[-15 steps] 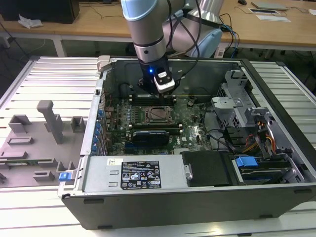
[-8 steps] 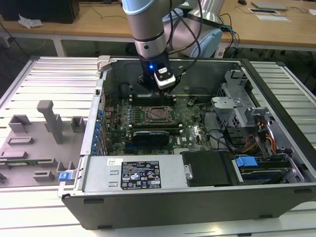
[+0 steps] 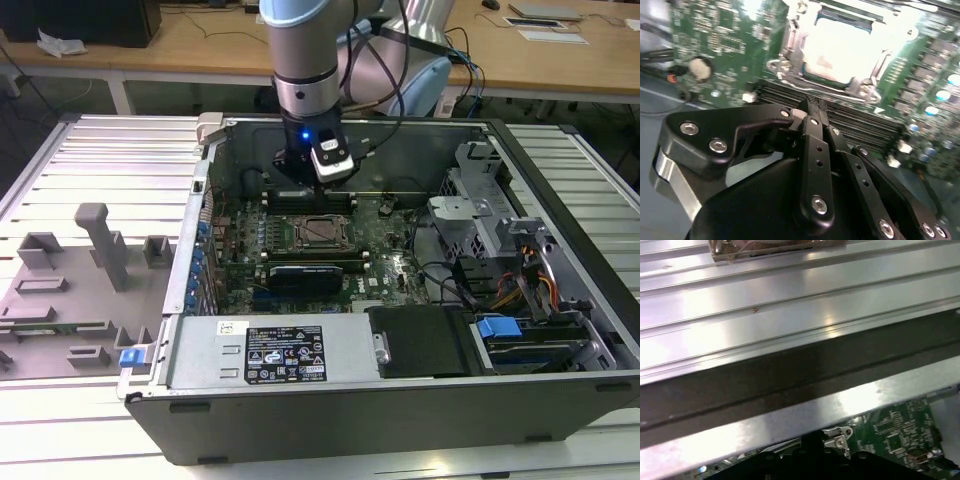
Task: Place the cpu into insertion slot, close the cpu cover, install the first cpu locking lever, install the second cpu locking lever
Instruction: 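Install the first cpu locking lever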
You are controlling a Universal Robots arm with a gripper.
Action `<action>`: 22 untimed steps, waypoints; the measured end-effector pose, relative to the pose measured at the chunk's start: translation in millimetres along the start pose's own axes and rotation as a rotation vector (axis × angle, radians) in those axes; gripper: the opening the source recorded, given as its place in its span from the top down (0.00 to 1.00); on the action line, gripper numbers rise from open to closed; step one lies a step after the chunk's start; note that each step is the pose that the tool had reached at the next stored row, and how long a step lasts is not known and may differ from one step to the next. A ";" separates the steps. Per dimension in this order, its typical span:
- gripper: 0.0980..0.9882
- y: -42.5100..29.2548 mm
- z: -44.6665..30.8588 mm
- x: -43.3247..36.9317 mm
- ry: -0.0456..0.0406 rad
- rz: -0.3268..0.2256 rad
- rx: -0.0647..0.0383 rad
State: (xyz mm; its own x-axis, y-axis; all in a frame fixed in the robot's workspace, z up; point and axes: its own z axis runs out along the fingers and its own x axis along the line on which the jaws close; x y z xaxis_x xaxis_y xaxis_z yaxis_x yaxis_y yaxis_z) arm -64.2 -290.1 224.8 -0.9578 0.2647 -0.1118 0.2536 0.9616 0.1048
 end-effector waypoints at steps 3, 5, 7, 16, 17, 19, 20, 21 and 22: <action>0.99 0.0 0.1 -0.4 0.0257 0.002 0.007; 0.99 -1.3 0.0 -0.7 0.0275 0.002 0.009; 0.99 -4.7 -0.2 -1.7 0.0274 0.002 0.011; 0.99 -23.6 -1.6 -6.9 0.0449 -0.001 0.058; 0.99 -24.9 -1.5 -7.2 0.0471 -0.001 0.059; 0.99 -27.9 -1.5 -9.1 0.0536 -0.001 0.061; 0.99 -29.5 -1.2 -13.1 0.0623 0.000 0.064; 0.99 -29.6 -0.9 -15.4 0.0668 0.000 0.065; 0.99 -29.4 -0.5 -18.7 0.0733 0.000 0.067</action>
State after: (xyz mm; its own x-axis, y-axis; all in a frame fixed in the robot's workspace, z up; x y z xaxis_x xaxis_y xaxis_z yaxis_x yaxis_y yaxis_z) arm -53.8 -323.3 224.3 -0.9644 0.2615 -0.0389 0.2601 0.9648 0.0386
